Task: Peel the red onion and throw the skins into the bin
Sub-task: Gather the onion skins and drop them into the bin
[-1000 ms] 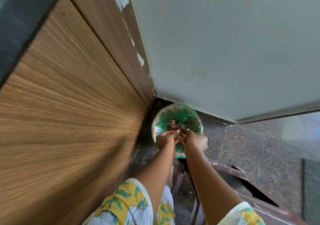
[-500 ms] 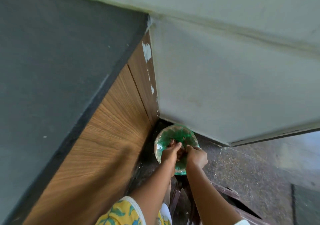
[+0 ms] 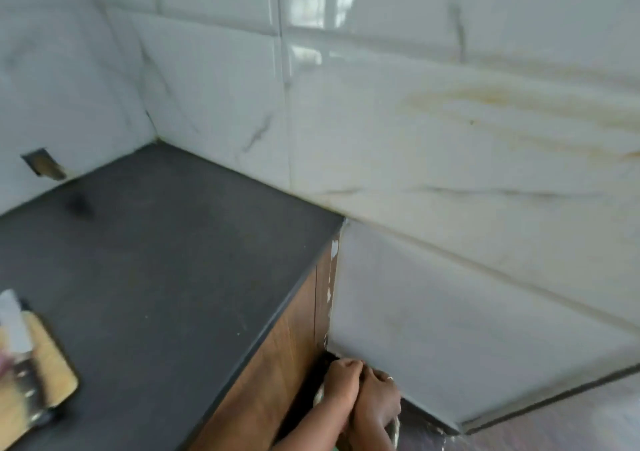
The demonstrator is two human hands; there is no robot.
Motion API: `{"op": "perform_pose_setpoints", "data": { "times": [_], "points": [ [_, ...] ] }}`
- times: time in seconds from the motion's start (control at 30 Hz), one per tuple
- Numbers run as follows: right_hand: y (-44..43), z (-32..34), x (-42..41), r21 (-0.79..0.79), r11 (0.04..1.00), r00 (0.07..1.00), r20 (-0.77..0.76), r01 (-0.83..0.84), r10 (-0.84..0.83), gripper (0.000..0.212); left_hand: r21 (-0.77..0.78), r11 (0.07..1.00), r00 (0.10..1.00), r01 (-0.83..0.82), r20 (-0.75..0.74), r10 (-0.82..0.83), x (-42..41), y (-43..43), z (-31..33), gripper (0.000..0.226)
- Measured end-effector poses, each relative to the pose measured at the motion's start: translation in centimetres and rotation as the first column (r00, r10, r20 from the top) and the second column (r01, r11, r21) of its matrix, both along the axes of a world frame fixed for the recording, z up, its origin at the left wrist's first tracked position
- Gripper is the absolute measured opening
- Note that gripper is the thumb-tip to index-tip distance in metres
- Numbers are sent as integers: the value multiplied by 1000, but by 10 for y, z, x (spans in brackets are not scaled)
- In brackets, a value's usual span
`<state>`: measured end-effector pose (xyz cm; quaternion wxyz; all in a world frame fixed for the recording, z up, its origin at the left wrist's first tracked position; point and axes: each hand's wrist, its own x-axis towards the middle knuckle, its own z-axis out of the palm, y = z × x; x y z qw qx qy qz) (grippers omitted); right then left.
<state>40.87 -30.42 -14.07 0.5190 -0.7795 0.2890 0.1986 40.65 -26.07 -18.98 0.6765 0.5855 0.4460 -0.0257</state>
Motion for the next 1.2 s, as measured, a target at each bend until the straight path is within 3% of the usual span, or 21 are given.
{"op": "perform_pose_setpoints", "data": {
  "times": [0.17, 0.33, 0.47, 0.67, 0.8, 0.9, 0.97, 1.07, 1.13, 1.2],
  "points": [
    [35, 64, 3, 126, 992, 988, 156, -23, 4, 24, 63, 997, 994, -52, 105, 45, -2, 30, 92, 25],
    [71, 108, 3, 226, 973, 958, 285, -47, -19, 27, 137, 989, 981, -56, 190, 29, -6, 68, 140, 19],
    [95, 131, -1, 166, 977, 932, 356, -133, 66, 18, 213, 974, 979, -75, 204, 31, -14, 94, 164, 18],
    [146, 155, -20, 85, 946, 868, 431, -313, 248, 29, 175, 977, 956, -122, 284, 68, -38, 146, 190, 26],
    [196, 179, -49, 187, 881, 823, 481, -434, 303, 27, 120, 950, 921, -289, 308, 241, -76, 188, 214, 32],
    [229, 179, -84, 196, 800, 770, 473, -566, 429, 24, 203, 859, 864, -470, 304, 401, -122, 204, 239, 28],
    [245, 177, -110, 181, 704, 685, 484, -687, 544, 21, 350, 753, 828, -557, 308, 469, -156, 214, 248, 28],
    [260, 169, -151, 37, 477, 429, 500, -878, 752, 20, 636, 521, 792, -569, 256, 554, -209, 230, 243, 34],
    [262, 162, -175, -43, 286, 229, 492, -957, 840, 16, 712, 391, 724, -583, 238, 647, -243, 238, 232, 40],
    [265, 153, -194, -158, 146, 54, 479, -977, 876, 23, 703, 360, 663, -614, 211, 719, -271, 245, 221, 48]
  ]
}}
